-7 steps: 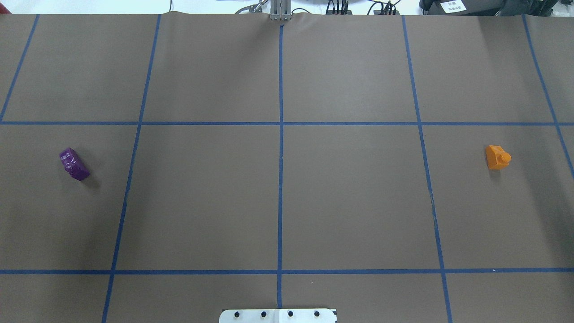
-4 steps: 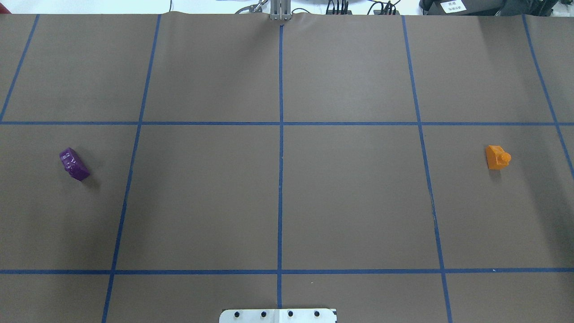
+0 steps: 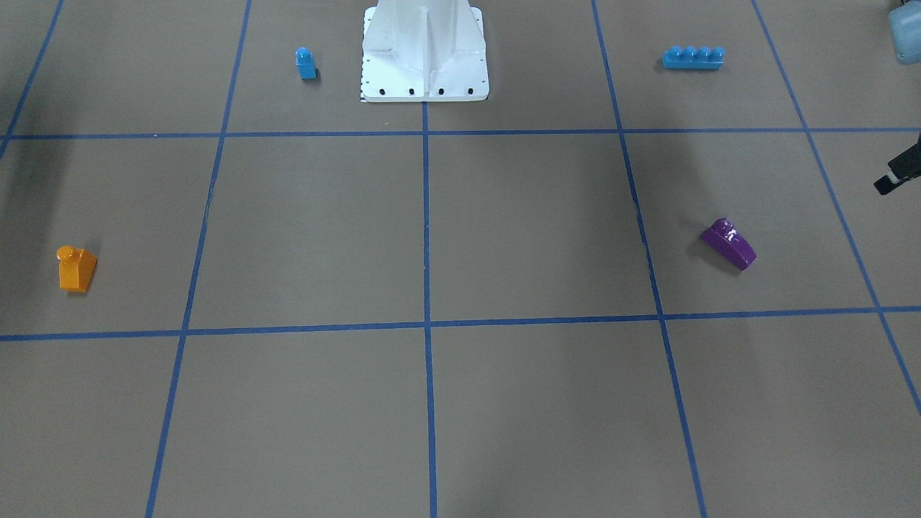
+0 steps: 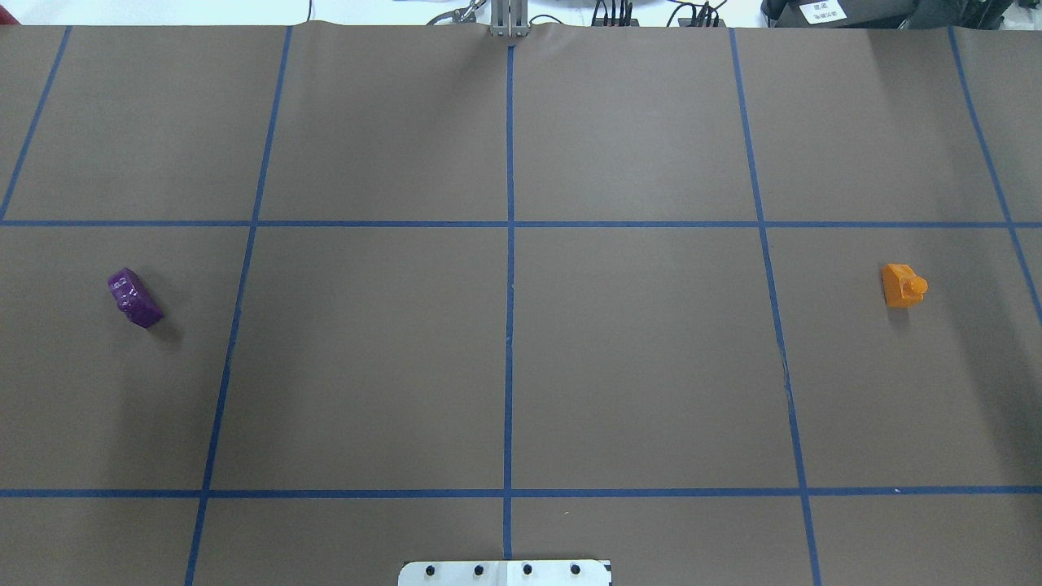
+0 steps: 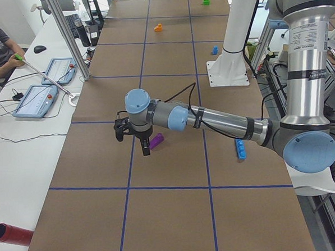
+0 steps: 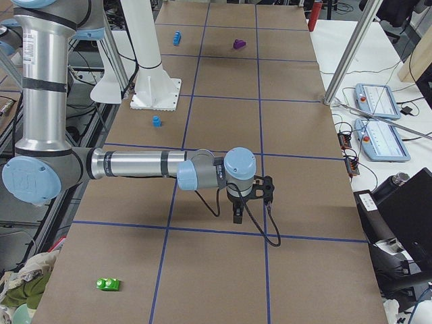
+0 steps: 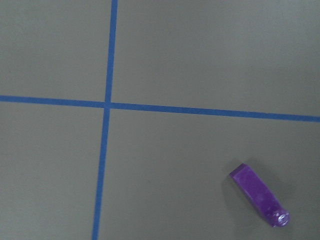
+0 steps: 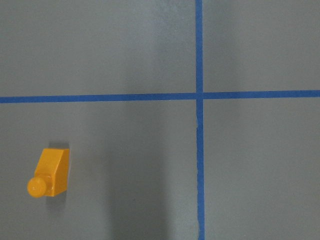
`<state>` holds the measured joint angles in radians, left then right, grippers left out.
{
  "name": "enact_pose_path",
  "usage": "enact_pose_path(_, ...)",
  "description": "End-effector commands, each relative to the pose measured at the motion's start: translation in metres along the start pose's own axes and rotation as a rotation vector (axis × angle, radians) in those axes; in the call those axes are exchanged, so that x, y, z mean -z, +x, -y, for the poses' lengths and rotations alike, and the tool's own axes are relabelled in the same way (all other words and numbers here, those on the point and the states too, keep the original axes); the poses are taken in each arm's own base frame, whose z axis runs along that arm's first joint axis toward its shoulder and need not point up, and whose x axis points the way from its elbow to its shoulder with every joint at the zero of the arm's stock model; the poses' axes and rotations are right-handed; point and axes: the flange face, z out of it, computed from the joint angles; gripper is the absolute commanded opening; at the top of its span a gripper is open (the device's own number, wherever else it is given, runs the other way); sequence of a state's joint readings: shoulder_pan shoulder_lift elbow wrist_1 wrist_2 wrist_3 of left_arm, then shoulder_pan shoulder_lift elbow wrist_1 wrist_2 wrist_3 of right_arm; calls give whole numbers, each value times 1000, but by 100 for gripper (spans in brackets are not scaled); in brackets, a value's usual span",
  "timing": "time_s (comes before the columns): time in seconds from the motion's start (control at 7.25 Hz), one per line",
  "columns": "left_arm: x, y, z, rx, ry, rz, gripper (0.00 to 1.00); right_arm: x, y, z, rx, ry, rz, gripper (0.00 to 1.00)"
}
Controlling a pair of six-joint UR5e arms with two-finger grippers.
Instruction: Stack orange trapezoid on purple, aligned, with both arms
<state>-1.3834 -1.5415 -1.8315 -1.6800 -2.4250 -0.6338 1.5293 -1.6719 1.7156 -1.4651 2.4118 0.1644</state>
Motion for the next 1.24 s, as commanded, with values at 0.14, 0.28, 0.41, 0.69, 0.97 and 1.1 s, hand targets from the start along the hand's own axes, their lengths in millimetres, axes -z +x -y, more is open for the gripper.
enact_pose_path(0.14, -72, 53, -44, 275, 43, 10, 100, 1, 0, -1, -6, 2, 1, 100)
enact_pose_path(0.28, -97, 74, -60, 320, 60, 23, 100, 1, 0, 0, -43, 3, 0, 100)
enact_pose_path(0.41, -121, 87, -73, 338, 79, 58, 100, 2, -1, 0, -58, 5, 2, 100)
enact_pose_path(0.69, -146, 111, -84, 375, 93, 79, 100, 2, -1, 0, -59, 3, 3, 100)
enact_pose_path(0.97, -162, 120, -79, 381, 101, 92, 100, 3, -2, 0, -57, 5, 4, 100)
enact_pose_path(1.1, -169, 123, -73, 382, 99, 98, 100, 4, -4, 0, -56, 6, 8, 100)
